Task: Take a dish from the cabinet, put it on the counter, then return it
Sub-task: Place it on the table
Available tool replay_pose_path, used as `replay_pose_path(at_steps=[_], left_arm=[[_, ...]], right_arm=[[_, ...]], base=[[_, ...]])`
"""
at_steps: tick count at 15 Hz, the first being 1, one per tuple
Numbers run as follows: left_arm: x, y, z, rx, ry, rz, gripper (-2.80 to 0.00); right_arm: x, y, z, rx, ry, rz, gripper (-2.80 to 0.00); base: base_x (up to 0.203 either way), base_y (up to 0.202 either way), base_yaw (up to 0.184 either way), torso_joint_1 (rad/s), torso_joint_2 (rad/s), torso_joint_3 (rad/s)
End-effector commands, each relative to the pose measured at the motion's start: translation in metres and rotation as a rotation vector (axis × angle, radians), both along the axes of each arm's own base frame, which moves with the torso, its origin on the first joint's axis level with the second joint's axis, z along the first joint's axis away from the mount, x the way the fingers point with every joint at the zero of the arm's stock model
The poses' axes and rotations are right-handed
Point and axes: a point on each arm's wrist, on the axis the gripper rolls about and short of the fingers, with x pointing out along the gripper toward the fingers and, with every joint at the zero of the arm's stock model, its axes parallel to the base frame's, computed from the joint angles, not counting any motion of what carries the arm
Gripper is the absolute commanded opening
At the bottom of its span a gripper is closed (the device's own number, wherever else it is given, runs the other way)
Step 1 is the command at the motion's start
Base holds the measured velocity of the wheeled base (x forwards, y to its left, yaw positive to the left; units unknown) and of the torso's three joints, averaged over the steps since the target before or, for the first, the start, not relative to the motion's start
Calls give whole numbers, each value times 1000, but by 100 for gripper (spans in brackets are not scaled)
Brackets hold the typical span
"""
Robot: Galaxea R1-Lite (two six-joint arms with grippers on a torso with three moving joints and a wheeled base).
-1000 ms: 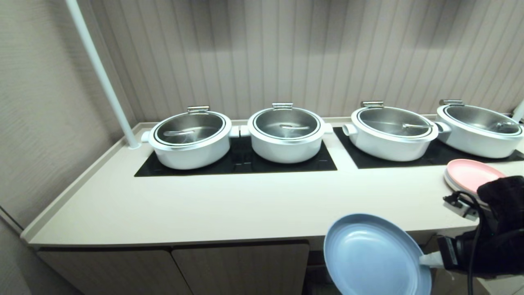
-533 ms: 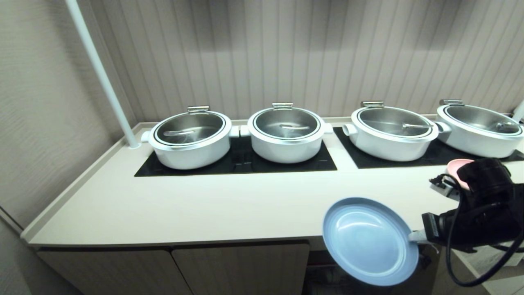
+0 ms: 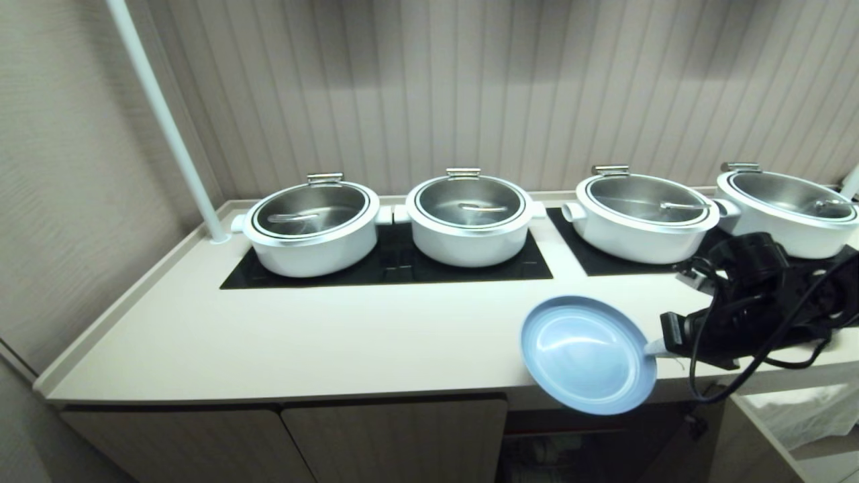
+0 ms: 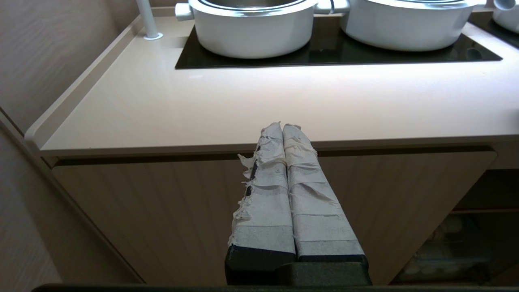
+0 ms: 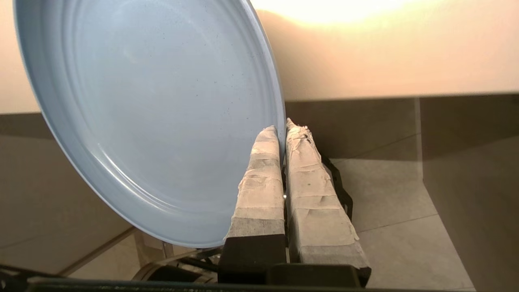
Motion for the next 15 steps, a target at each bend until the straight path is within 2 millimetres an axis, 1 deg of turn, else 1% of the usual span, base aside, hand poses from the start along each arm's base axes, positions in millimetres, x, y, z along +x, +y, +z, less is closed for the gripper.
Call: replay_pose_path(at_steps=[1,3,10,15], left_arm=[[0,0,0,0,0,0,-280],[0,0,0,0,0,0,-280],[0,0,0,0,0,0,-280],[0,0,0,0,0,1,-280]], right_arm=[[16,0,-7,-9,12,-6,-280],[26,0,-8,-16,17,-8,-280],[50,-1,-10,-26,11,-19,-280],[73,-2,-12,-3,34,-114,-280]], base=[[0,0,0,0,0,0],[0,0,0,0,0,0],[0,0,0,0,0,0],[0,0,0,0,0,0]])
